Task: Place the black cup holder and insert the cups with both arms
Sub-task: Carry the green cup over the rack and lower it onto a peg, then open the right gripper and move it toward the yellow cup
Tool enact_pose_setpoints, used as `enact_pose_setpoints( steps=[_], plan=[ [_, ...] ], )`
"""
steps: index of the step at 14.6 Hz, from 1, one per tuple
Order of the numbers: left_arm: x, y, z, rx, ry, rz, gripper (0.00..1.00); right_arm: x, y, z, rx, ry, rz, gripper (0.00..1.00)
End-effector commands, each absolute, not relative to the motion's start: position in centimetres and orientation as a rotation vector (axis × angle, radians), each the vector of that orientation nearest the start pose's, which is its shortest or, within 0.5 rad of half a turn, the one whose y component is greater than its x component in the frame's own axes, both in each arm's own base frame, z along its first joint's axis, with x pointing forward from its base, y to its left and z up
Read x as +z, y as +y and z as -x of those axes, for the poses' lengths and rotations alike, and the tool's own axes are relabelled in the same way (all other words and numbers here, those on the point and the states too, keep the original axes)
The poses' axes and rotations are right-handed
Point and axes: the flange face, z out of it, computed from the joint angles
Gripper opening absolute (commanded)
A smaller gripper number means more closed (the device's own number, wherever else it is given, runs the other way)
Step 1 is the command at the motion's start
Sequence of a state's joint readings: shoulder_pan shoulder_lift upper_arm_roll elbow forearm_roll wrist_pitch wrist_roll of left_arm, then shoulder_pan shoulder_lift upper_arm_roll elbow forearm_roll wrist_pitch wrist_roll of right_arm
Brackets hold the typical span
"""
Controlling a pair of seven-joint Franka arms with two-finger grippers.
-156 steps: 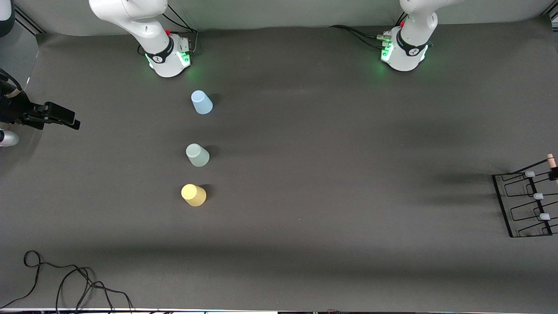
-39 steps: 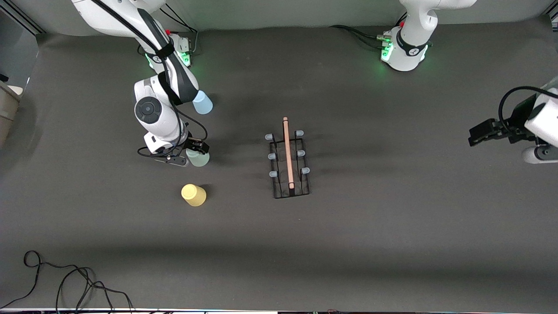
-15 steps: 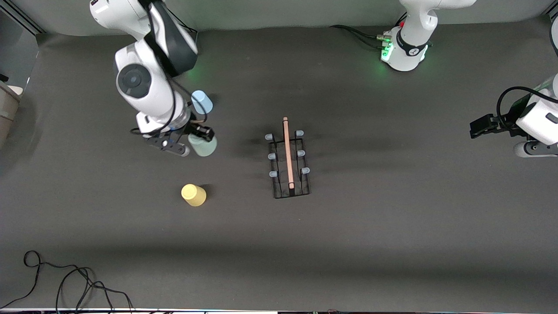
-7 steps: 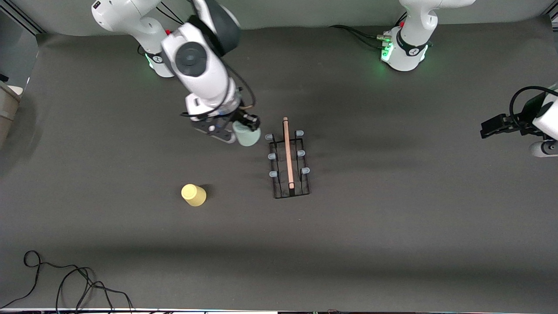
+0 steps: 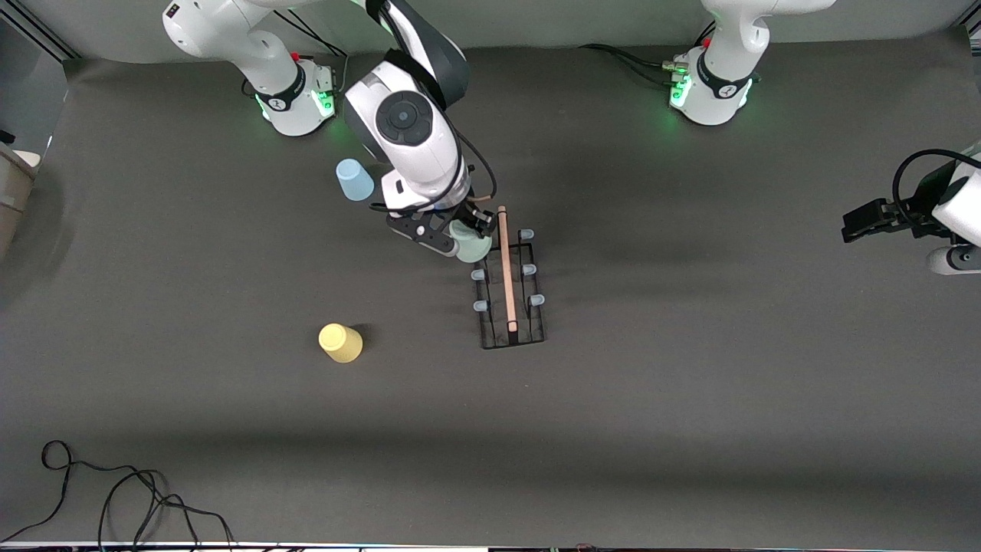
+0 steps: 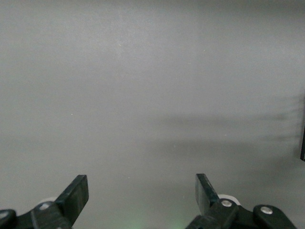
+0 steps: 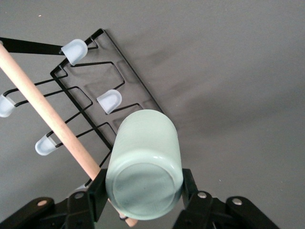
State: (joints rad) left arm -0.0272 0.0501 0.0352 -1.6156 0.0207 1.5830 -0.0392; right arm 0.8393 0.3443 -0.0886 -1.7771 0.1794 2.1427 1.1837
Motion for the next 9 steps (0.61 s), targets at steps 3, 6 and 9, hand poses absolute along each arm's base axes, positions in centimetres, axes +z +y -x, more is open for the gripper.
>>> enact_pose_setpoints(
  steps=[3,6,9],
  plan=[
    [59.0,0.7,-55.8,0.097,-0.046,3.105,1.00,34.7,46.7,-46.4,0.115,0.812,2.942,0.30],
    [60.2,0.4,-55.0,0.104,-0.035,3.104,1.00,33.8,46.7,-46.4,0.116,0.815,2.948,0.91],
    [62.4,0.1,-55.0,0.097,-0.031,3.104,1.00,34.0,46.4,-46.8,0.111,0.825,2.943,1.00]
  ],
)
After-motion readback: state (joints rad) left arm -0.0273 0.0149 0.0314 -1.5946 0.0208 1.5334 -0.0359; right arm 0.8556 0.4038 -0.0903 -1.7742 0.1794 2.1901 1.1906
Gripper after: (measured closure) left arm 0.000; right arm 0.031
